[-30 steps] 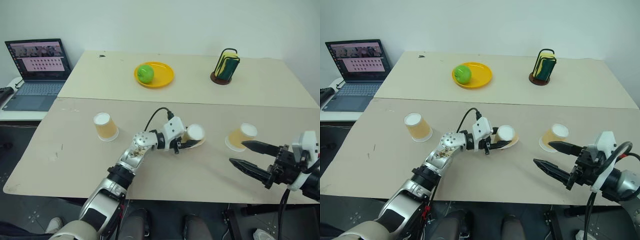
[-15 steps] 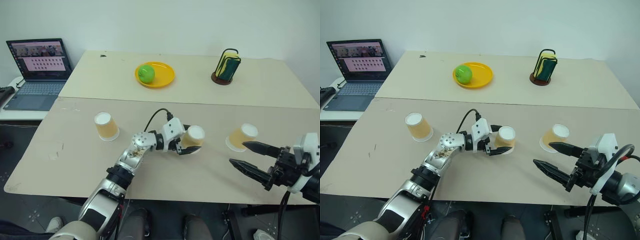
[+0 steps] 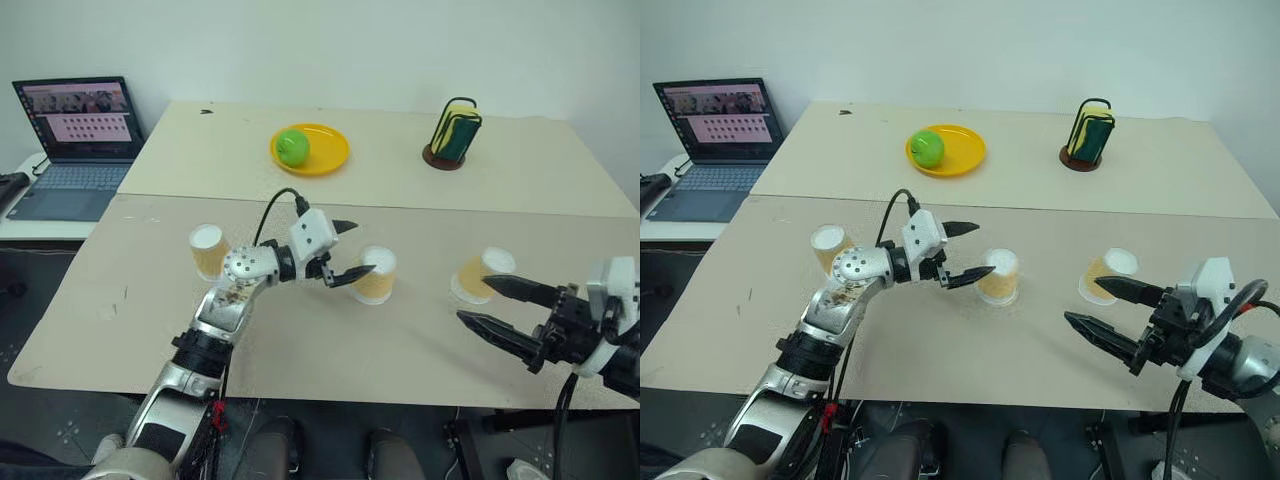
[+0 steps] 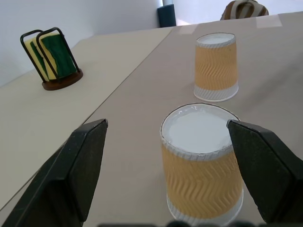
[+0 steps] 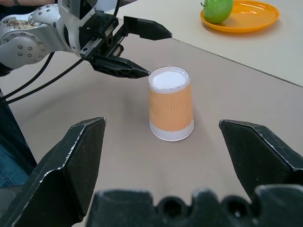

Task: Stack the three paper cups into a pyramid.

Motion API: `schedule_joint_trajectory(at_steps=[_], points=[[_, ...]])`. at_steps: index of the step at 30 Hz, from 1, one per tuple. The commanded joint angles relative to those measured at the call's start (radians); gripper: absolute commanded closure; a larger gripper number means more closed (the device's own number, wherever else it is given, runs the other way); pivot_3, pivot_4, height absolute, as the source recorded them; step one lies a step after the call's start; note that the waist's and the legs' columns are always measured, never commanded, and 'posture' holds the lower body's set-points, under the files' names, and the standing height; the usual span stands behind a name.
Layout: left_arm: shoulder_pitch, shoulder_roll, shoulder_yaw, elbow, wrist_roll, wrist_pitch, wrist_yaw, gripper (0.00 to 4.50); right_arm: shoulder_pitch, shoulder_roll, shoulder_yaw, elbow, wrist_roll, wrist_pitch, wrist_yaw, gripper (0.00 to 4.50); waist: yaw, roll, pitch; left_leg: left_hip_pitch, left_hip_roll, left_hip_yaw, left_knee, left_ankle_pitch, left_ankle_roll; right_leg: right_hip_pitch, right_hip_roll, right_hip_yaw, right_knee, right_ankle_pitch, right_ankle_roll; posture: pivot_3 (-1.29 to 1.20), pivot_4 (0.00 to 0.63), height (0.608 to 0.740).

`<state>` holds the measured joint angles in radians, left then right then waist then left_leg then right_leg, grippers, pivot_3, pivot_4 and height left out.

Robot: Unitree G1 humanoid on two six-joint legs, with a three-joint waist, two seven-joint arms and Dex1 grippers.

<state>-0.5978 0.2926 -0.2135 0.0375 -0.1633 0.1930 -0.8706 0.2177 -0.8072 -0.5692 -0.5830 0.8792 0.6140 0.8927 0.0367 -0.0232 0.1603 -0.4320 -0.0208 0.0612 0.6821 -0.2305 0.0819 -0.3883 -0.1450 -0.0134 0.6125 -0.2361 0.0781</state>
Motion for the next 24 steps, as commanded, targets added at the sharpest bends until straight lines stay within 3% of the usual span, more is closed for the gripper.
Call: schedule_joint_trajectory(at_steps=[1, 4, 8, 11, 15, 24], points=[[0.027, 0.027, 0.042, -0.156, -0.052, 0.074, 0.019, 0.21, -0.03, -0.019, 0.001, 0.018, -0.004, -0.021, 0.016, 0.0, 0.0, 0.0, 0.0, 0.0, 0.0, 0.0, 0.0, 0.0, 0.0, 0.0, 0.0, 0.0, 0.0, 0.0, 0.0, 0.0, 0.15, 0.726], [0.042, 0.038, 0.07, -0.193, -0.059, 0.098, 0.055, 0.21, -0.047, -0.022, 0.015, 0.032, -0.01, -0.023, 0.026, 0.0, 0.0, 0.0, 0.0, 0.0, 0.0, 0.0, 0.0, 0.0, 0.0, 0.0, 0.0, 0.0, 0.0, 0.0, 0.0, 0.0, 0.15, 0.726], [0.029, 0.028, 0.224, -0.219, -0.02, 0.097, 0.274, 0.21, -0.071, -0.027, 0.037, 0.058, -0.023, -0.024, 0.044, 0.0, 0.0, 0.0, 0.0, 0.0, 0.0, 0.0, 0.001, 0.0, 0.0, 0.0, 0.001, 0.0, 0.001, 0.0, 0.0, 0.0, 0.15, 0.726], [0.031, 0.033, 0.262, -0.23, 0.0, 0.089, 0.347, 0.21, -0.081, -0.028, 0.044, 0.069, -0.03, -0.025, 0.052, 0.0, 0.0, 0.0, 0.0, 0.0, 0.0, 0.0, 0.001, 0.0, 0.0, 0.0, 0.001, 0.0, 0.001, 0.0, 0.0, 0.0, 0.15, 0.726], [0.139, 0.057, 0.411, -0.303, 0.09, 0.134, 0.565, 0.21, -0.128, -0.037, 0.083, 0.102, -0.036, -0.022, 0.082, 0.0, -0.005, 0.0, 0.0, 0.001, -0.001, 0.0, 0.001, 0.0, 0.0, 0.0, 0.001, 0.0, 0.001, 0.0, 0.001, 0.0, 0.15, 0.726], [0.399, 0.041, 0.491, -0.463, 0.053, 0.201, 0.626, 0.21, -0.21, -0.039, 0.163, 0.157, -0.058, -0.026, 0.122, 0.0, -0.003, 0.0, 0.0, 0.003, -0.001, 0.0, 0.001, 0.0, -0.001, -0.001, 0.0, -0.001, 0.001, 0.001, 0.001, 0.0, 0.15, 0.726]])
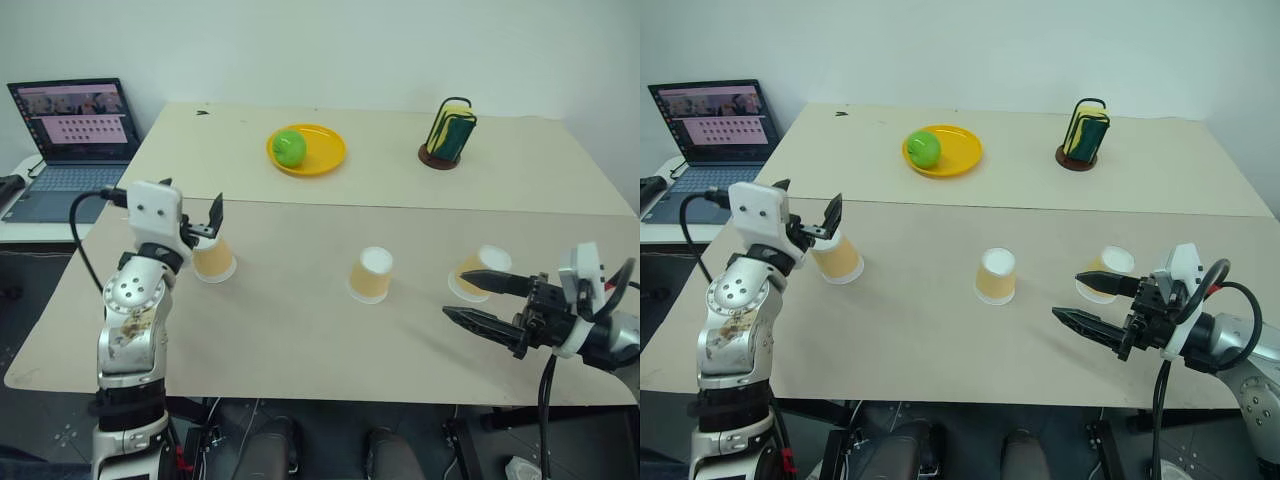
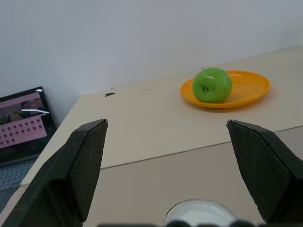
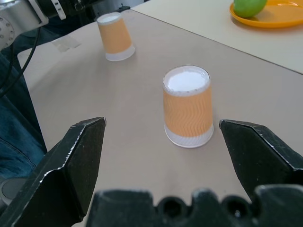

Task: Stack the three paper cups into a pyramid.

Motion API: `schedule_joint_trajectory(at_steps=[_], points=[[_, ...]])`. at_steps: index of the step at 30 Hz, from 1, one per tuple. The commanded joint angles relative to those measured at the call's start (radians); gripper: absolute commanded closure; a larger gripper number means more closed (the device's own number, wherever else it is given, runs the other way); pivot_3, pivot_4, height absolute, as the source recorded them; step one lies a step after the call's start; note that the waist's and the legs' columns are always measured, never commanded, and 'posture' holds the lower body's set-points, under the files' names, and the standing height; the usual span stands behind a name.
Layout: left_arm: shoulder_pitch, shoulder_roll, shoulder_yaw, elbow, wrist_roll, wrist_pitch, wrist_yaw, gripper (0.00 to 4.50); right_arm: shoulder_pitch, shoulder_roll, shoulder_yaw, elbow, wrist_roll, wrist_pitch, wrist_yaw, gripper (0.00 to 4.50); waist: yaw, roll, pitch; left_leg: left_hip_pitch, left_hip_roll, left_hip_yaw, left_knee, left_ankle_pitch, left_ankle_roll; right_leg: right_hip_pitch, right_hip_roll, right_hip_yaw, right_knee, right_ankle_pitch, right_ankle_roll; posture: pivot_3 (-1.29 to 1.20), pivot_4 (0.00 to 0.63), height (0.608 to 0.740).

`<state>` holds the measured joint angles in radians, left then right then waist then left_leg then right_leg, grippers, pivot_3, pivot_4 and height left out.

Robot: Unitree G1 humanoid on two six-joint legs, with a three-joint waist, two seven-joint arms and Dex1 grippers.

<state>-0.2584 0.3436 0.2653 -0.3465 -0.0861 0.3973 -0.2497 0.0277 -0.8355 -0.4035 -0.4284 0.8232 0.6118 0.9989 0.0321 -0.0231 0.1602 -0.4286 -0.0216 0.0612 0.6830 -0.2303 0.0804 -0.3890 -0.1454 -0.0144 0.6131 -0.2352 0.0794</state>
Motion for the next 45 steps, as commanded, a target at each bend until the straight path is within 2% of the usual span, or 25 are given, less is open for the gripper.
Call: schedule_joint_trajectory(at_steps=[1, 5, 26, 36, 40, 42, 45], points=[[0.078, -0.014, 0.011, -0.086, -0.03, -0.004, 0.002, 0.21, -0.024, -0.01, 0.001, 0.005, -0.003, -0.023, 0.02, 0.0, 0.004, 0.0, 0.0, 0.001, 0.0, 0.0, 0.0, -0.001, -0.001, 0.0, -0.001, 0.0, 0.0, 0.0, 0.0, 0.0, 0.15, 0.726], [0.092, -0.021, 0.002, -0.061, -0.063, -0.009, -0.004, 0.21, -0.038, -0.009, 0.011, 0.011, -0.007, -0.019, 0.025, 0.0, 0.009, 0.0, 0.0, 0.001, 0.0, 0.0, 0.0, -0.004, -0.008, -0.001, -0.001, 0.0, 0.001, 0.0, 0.0, 0.0, 0.15, 0.726], [0.025, -0.027, -0.062, 0.143, -0.07, -0.089, -0.012, 0.21, 0.004, 0.0, -0.024, -0.021, 0.003, -0.019, 0.007, 0.0, 0.006, 0.0, 0.0, 0.001, 0.0, 0.0, 0.0, -0.004, -0.008, 0.0, -0.001, 0.001, 0.0, 0.0, 0.0, 0.0, 0.15, 0.726], [-0.002, -0.026, -0.057, 0.184, -0.089, -0.114, -0.011, 0.21, 0.009, 0.002, -0.024, -0.022, -0.003, -0.021, -0.003, 0.0, 0.006, 0.0, 0.0, 0.001, 0.0, 0.0, -0.001, -0.005, -0.008, 0.0, -0.001, 0.001, 0.0, 0.0, 0.0, 0.0, 0.15, 0.726], [-0.003, -0.017, -0.055, 0.192, -0.087, -0.114, -0.014, 1.22, 0.008, 0.001, -0.023, -0.021, -0.005, -0.021, -0.004, 0.0, 0.006, 0.0, 0.0, 0.001, 0.0, 0.0, -0.001, -0.005, -0.008, -0.001, -0.002, 0.001, 0.0, 0.0, 0.0, 0.0, 0.15, 0.726], [-0.004, -0.014, -0.055, 0.195, -0.087, -0.115, -0.017, 1.92, 0.007, 0.001, -0.022, -0.019, -0.006, -0.021, -0.005, 0.0, 0.006, 0.0, 0.0, 0.001, 0.0, 0.0, -0.001, -0.005, -0.008, -0.001, -0.002, 0.001, 0.0, 0.0, 0.0, 0.0, 0.15, 0.726], [-0.005, -0.013, -0.055, 0.193, -0.087, -0.116, -0.018, 1.98, 0.005, 0.001, -0.02, -0.018, -0.007, -0.021, -0.006, 0.0, 0.006, 0.0, 0.0, 0.001, 0.0, 0.0, -0.001, -0.005, -0.008, -0.001, -0.002, 0.001, 0.0, 0.0, 0.0, 0.0, 0.15, 0.726]])
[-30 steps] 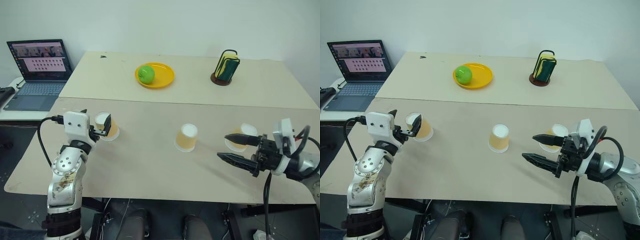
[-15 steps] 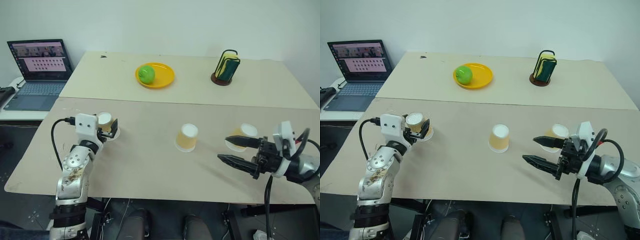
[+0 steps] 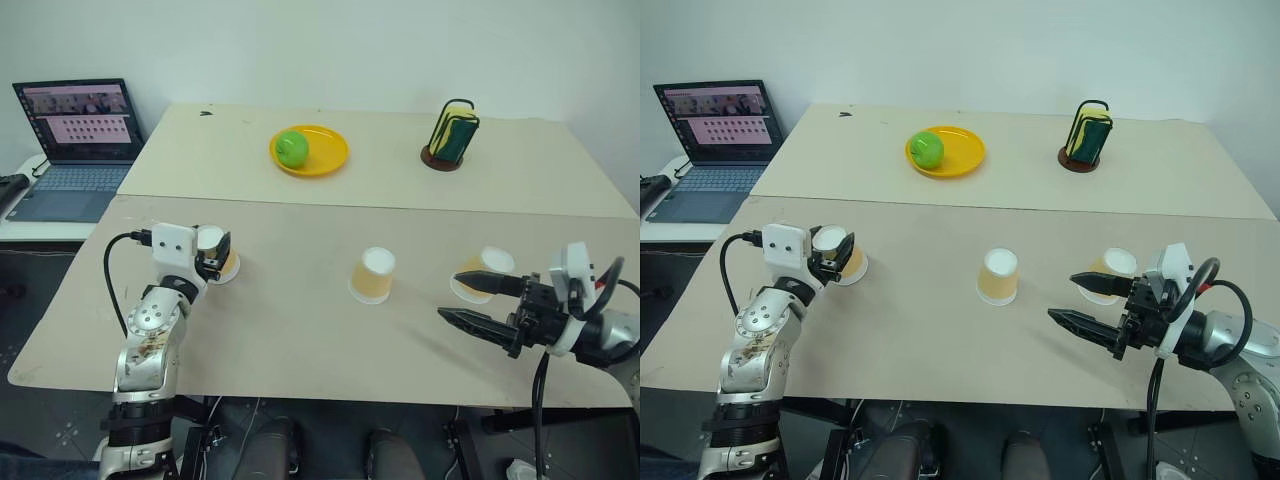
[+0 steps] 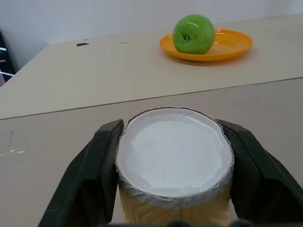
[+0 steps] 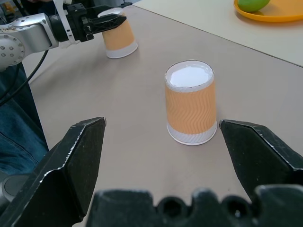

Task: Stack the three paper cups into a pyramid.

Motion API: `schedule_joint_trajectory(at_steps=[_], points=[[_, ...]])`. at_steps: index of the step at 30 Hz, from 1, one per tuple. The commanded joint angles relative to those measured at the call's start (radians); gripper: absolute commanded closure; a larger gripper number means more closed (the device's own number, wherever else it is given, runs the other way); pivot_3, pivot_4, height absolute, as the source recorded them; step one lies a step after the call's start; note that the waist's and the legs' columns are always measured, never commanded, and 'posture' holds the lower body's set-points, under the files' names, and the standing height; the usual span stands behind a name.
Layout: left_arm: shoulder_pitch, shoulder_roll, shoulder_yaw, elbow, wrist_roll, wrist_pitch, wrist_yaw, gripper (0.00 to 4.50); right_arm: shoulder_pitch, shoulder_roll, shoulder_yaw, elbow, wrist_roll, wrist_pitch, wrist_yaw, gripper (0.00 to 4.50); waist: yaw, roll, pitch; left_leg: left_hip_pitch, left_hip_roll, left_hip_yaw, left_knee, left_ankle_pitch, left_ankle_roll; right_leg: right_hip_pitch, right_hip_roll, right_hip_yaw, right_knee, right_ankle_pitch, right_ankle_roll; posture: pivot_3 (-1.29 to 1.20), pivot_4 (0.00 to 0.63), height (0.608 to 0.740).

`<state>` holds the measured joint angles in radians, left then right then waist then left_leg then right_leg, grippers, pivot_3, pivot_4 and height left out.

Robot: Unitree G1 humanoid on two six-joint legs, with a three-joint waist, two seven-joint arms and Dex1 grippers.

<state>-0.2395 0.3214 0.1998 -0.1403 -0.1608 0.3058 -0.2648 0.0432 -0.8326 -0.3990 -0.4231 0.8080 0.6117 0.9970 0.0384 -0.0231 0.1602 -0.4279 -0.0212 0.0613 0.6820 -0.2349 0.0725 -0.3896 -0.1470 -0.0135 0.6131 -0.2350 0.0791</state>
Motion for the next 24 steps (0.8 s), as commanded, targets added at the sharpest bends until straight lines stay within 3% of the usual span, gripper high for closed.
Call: schedule_joint_trajectory(at_steps=[1, 7, 14, 24], points=[[-0.024, 0.011, 0.01, -0.015, -0.013, -0.024, -0.005, 1.99, -0.012, 0.0, -0.021, -0.025, 0.008, -0.02, -0.006, 0.0, 0.0, 0.0, 0.0, 0.0, 0.0, 0.0, 0.0, 0.0, 0.0, 0.0, 0.0, 0.0, 0.0, 0.0, 0.0, 0.0, 0.15, 0.726], [-0.053, 0.007, -0.028, -0.096, -0.051, -0.044, -0.07, 1.99, -0.017, -0.004, -0.021, -0.02, 0.01, -0.018, -0.007, 0.0, 0.001, 0.0, 0.0, 0.0, 0.0, 0.0, 0.0, 0.0, 0.0, 0.0, 0.0, 0.0, 0.0, 0.0, 0.0, 0.0, 0.15, 0.726], [-0.138, 0.04, -0.219, -0.218, -0.191, 0.075, -0.322, 1.99, -0.027, -0.01, -0.017, -0.015, -0.002, -0.017, -0.013, 0.0, 0.0, 0.0, 0.0, -0.001, 0.0, 0.0, 0.0, 0.0, 0.0, 0.001, -0.001, 0.0, -0.001, 0.0, 0.0, 0.0, 0.15, 0.726], [-0.238, 0.047, -0.363, -0.058, -0.188, 0.044, -0.51, 1.99, 0.034, -0.005, -0.08, -0.069, 0.014, -0.011, -0.042, 0.0, -0.004, 0.0, 0.0, -0.002, 0.0, 0.001, 0.0, 0.005, 0.008, 0.002, 0.002, 0.0, 0.0, 0.0, 0.0, 0.0, 0.15, 0.726]])
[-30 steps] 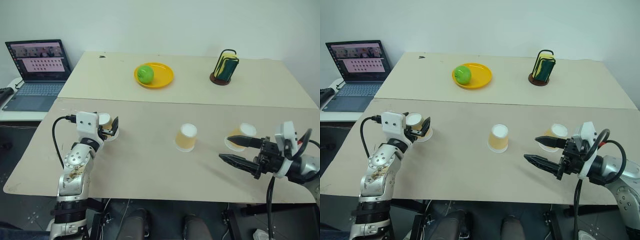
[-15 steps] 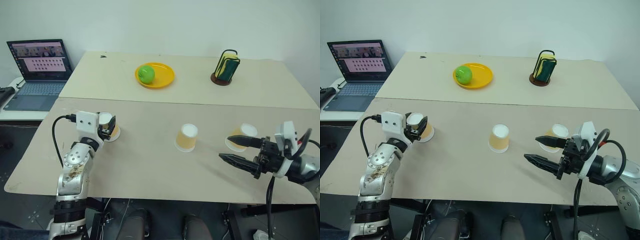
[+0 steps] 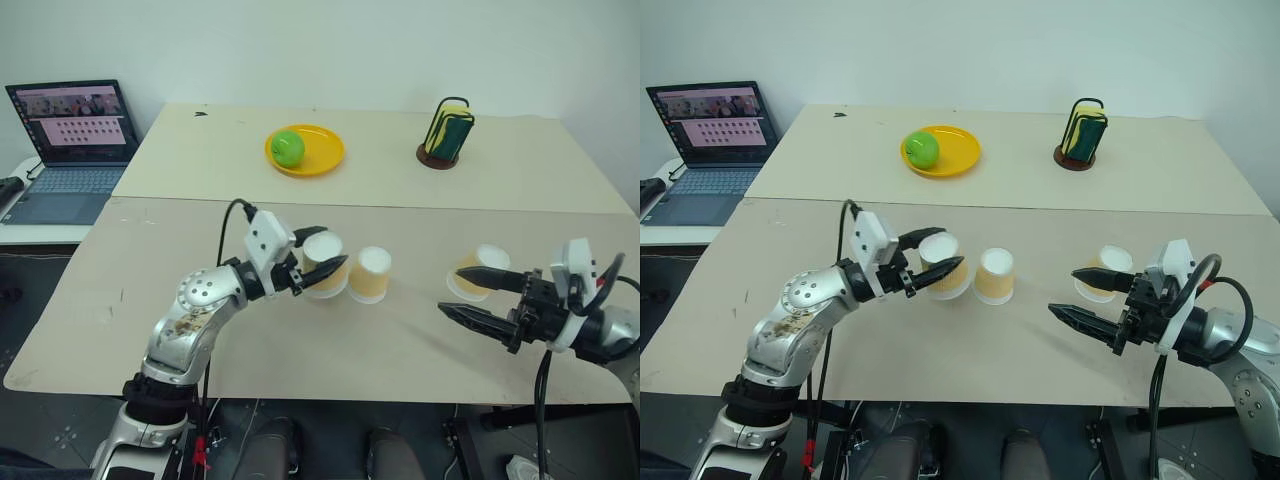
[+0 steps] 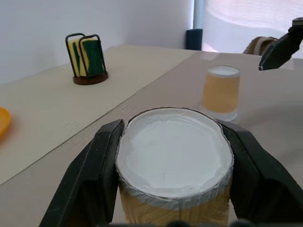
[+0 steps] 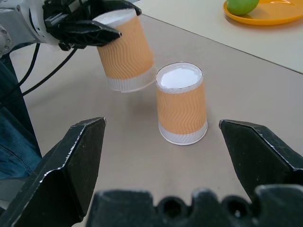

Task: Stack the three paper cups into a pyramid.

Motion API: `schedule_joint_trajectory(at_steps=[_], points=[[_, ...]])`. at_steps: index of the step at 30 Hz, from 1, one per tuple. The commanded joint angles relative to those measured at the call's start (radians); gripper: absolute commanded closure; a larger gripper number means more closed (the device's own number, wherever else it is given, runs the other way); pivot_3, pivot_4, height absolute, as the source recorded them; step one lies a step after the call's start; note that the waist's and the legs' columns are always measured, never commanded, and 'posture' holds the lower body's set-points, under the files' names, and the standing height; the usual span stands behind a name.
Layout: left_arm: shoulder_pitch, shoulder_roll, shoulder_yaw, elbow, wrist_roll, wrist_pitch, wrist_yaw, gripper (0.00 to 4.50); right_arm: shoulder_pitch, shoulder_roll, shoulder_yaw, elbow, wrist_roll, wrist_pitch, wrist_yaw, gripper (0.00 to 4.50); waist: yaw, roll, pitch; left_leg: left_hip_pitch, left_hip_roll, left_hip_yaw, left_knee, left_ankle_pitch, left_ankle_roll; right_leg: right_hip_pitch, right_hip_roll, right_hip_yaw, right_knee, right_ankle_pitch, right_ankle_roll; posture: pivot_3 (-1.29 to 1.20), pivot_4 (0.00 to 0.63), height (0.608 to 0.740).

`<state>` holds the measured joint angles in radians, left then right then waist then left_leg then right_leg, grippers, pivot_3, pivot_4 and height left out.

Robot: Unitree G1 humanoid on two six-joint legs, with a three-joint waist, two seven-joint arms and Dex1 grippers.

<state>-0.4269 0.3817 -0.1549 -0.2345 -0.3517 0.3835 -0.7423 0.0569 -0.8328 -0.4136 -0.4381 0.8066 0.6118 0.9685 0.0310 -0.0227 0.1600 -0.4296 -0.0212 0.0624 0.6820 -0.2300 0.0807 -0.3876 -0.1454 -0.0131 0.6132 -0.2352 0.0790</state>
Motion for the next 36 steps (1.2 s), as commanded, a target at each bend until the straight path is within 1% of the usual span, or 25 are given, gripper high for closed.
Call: schedule_joint_trajectory(at_steps=[1, 12, 27, 36], points=[[-0.06, -0.016, -0.008, 0.052, 0.004, -0.041, -0.039, 1.99, 0.032, -0.004, -0.077, -0.062, 0.021, -0.011, -0.016, 0.0, 0.004, 0.0, 0.0, 0.0, 0.0, 0.0, 0.0, 0.0, 0.0, 0.0, 0.0, 0.0, 0.0, 0.0, 0.0, 0.0, 0.15, 0.726], [-0.078, -0.007, -0.051, 0.139, 0.046, -0.067, -0.115, 1.99, 0.081, 0.009, -0.115, -0.098, 0.036, -0.013, -0.04, 0.0, 0.006, 0.0, 0.0, -0.001, 0.0, 0.0, 0.0, 0.0, 0.001, 0.0, 0.0, 0.0, 0.0, 0.0, 0.0, 0.0, 0.15, 0.726], [-0.088, -0.009, -0.049, 0.189, 0.101, -0.098, -0.101, 1.99, 0.09, 0.008, -0.115, -0.1, 0.042, -0.021, -0.052, 0.0, 0.006, 0.0, 0.0, -0.001, 0.0, 0.0, 0.0, 0.0, 0.001, 0.0, 0.0, 0.0, 0.0, 0.0, 0.0, 0.0, 0.15, 0.726], [-0.106, -0.026, -0.054, 0.247, 0.134, -0.133, -0.094, 1.99, 0.091, 0.009, -0.119, -0.107, 0.048, -0.022, -0.054, 0.0, 0.006, 0.0, 0.0, -0.001, 0.0, 0.0, 0.0, 0.0, 0.001, -0.001, 0.0, 0.0, -0.001, 0.0, 0.0, 0.0, 0.15, 0.726]])
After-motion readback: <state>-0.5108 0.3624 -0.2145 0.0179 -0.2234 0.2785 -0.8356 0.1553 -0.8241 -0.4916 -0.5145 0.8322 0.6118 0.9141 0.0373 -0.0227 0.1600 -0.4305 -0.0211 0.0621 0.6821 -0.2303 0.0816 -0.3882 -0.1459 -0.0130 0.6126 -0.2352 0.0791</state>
